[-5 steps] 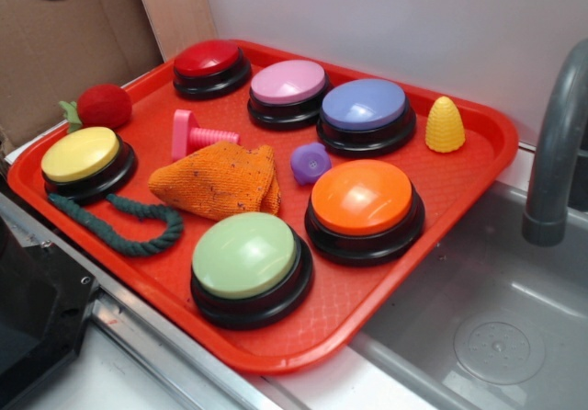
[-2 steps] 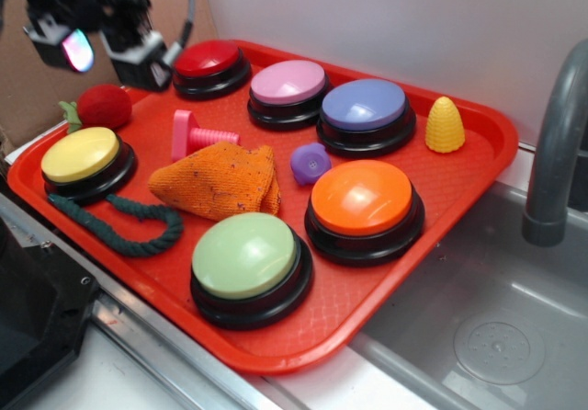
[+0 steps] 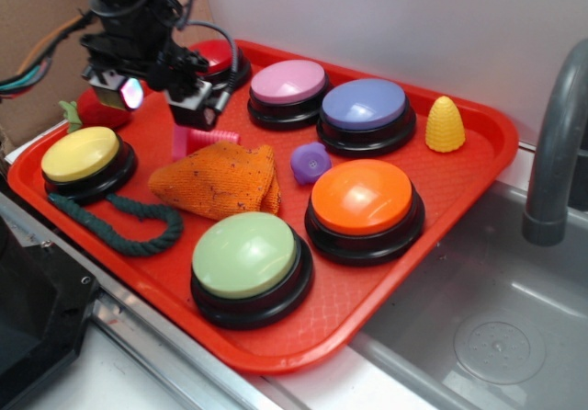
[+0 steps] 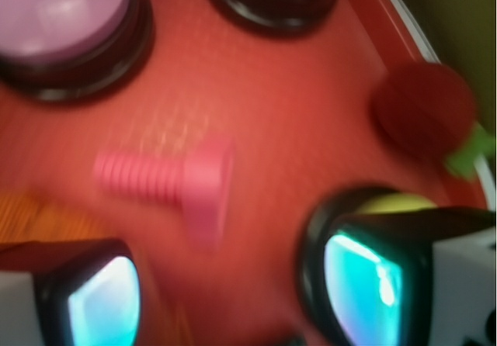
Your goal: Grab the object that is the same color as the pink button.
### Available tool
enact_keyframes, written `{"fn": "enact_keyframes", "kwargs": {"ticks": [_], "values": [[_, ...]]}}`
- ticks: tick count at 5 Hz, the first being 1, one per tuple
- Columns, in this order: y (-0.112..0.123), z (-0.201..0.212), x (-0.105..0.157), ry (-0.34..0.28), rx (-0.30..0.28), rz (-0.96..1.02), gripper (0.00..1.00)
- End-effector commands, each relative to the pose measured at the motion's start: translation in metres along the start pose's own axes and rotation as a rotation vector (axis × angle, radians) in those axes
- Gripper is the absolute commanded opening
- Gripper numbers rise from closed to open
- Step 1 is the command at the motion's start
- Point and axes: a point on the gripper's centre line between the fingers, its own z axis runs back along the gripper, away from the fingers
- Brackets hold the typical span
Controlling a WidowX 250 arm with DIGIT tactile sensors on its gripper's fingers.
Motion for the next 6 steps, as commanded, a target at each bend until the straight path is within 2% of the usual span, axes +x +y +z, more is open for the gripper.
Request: {"fn": "enact_keyframes", "kwargs": {"ticks": [1, 2, 3, 4, 6], "values": [[-0.007, -0.035, 0.026, -0.022, -0.036, -0.017, 1.00], [-0.004, -0.041, 0.032, -0.017, -0.059, -0.019, 1.00], [-0.004, -0.044, 0.033, -0.017, -0.056, -0.012, 0.06], [-0.003, -0.044, 0.032, -0.018, -0.056, -0.011, 0.00], [0.001, -0.034, 0.029, -0.028, -0.065, -0.011, 0.00]]}}
